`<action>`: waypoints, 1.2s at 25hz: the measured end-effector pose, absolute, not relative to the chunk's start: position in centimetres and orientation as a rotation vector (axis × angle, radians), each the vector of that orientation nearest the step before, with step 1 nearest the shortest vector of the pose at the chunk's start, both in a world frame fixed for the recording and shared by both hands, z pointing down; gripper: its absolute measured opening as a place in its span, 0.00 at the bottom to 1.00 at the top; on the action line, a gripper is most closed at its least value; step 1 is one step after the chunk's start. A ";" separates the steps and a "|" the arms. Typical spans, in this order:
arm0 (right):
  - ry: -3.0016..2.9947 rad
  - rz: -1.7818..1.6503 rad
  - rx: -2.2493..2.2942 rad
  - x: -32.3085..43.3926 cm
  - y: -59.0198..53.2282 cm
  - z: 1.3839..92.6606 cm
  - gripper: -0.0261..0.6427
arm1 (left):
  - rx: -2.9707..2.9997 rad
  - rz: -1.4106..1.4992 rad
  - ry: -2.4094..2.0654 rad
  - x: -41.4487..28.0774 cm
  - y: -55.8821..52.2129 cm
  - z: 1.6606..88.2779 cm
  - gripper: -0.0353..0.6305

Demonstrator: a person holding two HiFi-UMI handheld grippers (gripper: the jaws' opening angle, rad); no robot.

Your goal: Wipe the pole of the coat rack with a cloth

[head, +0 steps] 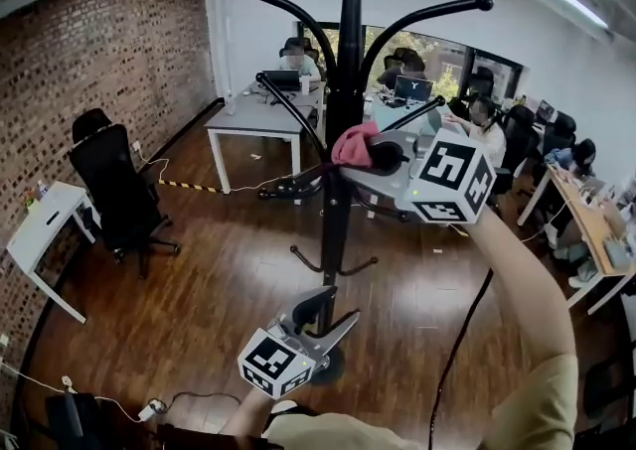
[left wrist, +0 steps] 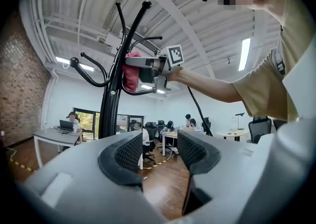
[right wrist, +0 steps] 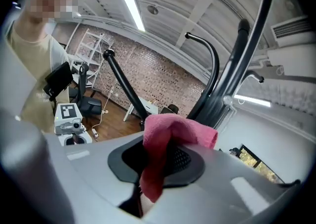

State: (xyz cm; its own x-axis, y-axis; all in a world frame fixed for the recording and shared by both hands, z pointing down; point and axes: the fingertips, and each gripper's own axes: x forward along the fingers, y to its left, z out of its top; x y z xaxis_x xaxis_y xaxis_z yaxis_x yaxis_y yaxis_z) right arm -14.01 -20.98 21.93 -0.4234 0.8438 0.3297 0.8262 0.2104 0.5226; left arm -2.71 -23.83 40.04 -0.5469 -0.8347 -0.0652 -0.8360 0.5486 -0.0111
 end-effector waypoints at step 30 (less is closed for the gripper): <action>2.303 0.204 1.511 -17.4 -33.1 3.8 0.12 | -1.293 0.048 2.852 -1.6 -25.6 41.6 0.37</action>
State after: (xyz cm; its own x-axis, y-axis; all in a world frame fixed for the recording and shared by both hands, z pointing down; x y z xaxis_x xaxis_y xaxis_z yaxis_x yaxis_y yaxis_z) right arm -17.43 -33.05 3.83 -0.3517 0.9071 -0.2312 0.8523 0.4124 0.3218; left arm -1.62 -25.58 41.60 -0.6590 -0.7519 -0.0212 -0.7522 0.6585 0.0241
